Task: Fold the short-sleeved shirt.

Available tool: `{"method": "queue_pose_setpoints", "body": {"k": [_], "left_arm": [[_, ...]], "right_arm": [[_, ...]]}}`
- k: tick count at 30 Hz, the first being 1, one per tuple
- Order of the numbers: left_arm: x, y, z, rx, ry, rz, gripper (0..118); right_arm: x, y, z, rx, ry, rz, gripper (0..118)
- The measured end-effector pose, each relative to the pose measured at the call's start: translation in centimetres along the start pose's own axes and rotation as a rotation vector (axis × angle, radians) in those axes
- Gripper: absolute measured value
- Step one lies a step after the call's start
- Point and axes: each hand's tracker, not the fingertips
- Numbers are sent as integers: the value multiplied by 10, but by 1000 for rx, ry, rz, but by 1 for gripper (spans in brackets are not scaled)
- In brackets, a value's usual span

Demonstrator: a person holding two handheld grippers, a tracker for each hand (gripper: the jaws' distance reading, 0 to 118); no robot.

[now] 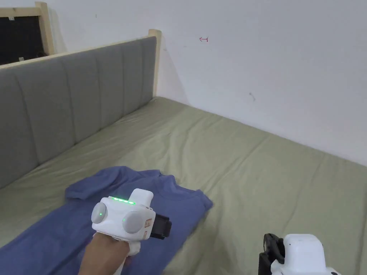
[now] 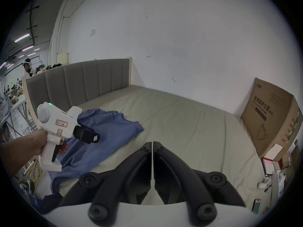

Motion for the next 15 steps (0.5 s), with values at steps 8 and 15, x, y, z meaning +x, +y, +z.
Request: {"method": "queue_pose_setpoints", "body": {"k": [8, 15], "left_arm": [[8, -20, -70, -148, 87, -85, 96], [-3, -15, -52, -111, 87, -64, 3]], "right_arm": [[1, -15, -18, -59, -1, 2, 1], [0, -16, -11, -57, 10, 7, 1]]}}
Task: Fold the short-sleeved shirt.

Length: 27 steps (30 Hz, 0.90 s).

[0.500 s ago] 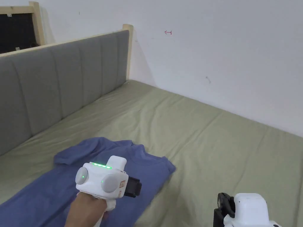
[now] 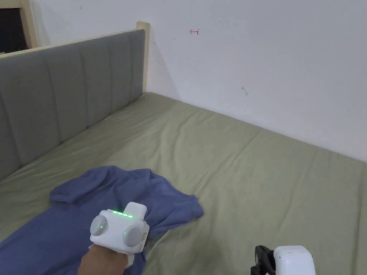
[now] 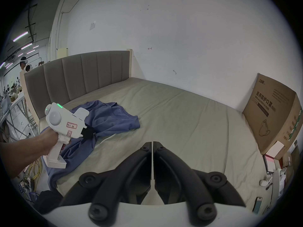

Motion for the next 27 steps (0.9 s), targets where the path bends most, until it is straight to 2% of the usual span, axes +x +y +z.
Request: {"method": "queue_pose_setpoints", "body": {"k": [3, 6, 9, 11, 20, 24, 27], "left_arm": [[4, 1, 10, 31, 7, -2, 3], [17, 9, 37, 140, -85, 31, 3], [54, 16, 66, 193, -106, -73, 3], [83, 17, 81, 234, -180, -101, 3], [293, 17, 159, 349, -542, -263, 3], [393, -7, 172, 306, -697, -351, 3], [463, -40, 158, 231, -718, -444, 3]], "right_arm": [[5, -2, 7, 0, 0, -18, 1], [15, -4, 15, 2, -17, -23, 1], [34, -8, 30, 5, -48, -62, 1], [49, -13, 44, 12, -78, -103, 1], [138, -49, 137, 32, -289, -201, 1], [180, -69, 176, 28, -396, -235, 1], [208, -88, 193, 8, -437, -271, 1]]}}
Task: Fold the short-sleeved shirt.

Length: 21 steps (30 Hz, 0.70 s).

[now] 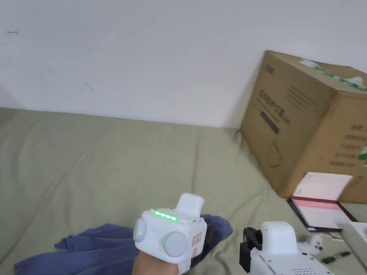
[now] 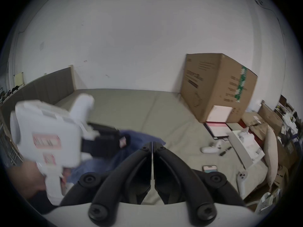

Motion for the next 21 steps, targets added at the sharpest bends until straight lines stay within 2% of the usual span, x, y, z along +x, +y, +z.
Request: {"method": "queue_pose_setpoints", "body": {"k": [2, 5, 10, 11, 12, 13, 14, 17, 19, 21], "left_arm": [[18, -22, -39, -90, -19, 3, 3], [32, -60, -83, -219, 33, -21, 3], [34, -74, -89, -205, 64, -57, 4], [35, -70, -84, -179, 80, -80, 19], [37, -66, -78, -152, 102, -109, 53], [40, -64, -65, -127, 141, -124, 98], [39, -60, -55, -119, 162, -122, 118], [36, -46, 9, 36, 153, -84, 108], [26, -44, 65, 148, 162, -83, 108], [18, -46, 124, 238, 230, -120, 108]], "right_arm": [[20, -8, 0, -13, -30, -7, 1], [43, -18, -6, -39, -49, -36, 1], [58, -23, -10, -39, -44, -53, 1], [58, -22, -10, -37, -40, -53, 1], [59, -22, -10, -35, -36, -53, 1], [57, -20, -7, -31, -32, -54, 1], [56, -19, -5, -26, -28, -55, 1], [49, -16, 5, -7, -4, -50, 1], [43, -14, 13, 9, 16, -43, 1], [36, -12, 21, 32, 43, -39, 1]]}}
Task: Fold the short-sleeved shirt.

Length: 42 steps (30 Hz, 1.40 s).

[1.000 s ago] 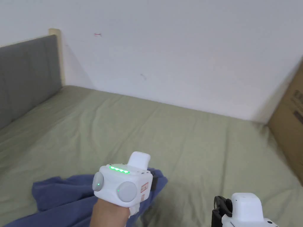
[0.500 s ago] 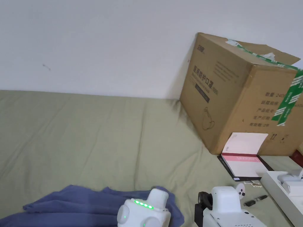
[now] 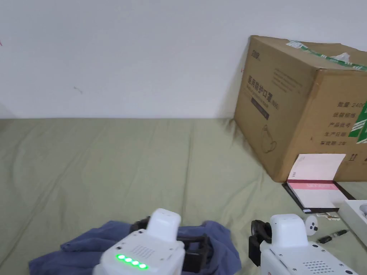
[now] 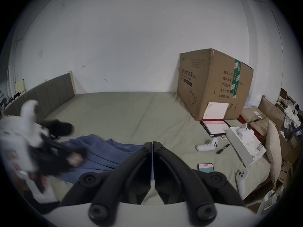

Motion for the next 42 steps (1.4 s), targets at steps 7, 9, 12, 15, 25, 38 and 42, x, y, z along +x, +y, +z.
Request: {"method": "queue_pose_setpoints", "body": {"k": [7, 9, 12, 15, 25, 38, 42], "left_arm": [[-86, -21, 146, 130, 306, -31, 85], [-99, -28, 159, 65, 382, -13, 41], [-128, -40, 168, 12, 399, 70, 1], [-159, -55, 163, -68, 424, 119, 1], [-245, -101, 59, -366, 343, 194, 35], [-302, -135, -58, -584, 375, 203, 84], [-285, -146, -61, -592, 390, 100, 44]], "right_arm": [[-35, 3, 21, 108, 70, -9, 1], [-47, 2, 22, 127, 77, -7, 1], [-61, 0, 19, 117, 98, -1, 1], [-71, -4, 15, 94, 114, 22, 1], [-75, -23, -23, -22, 106, 63, 1], [-76, -36, -74, -135, 100, 69, 1], [-75, -38, -76, -138, 111, 60, 1]]}}
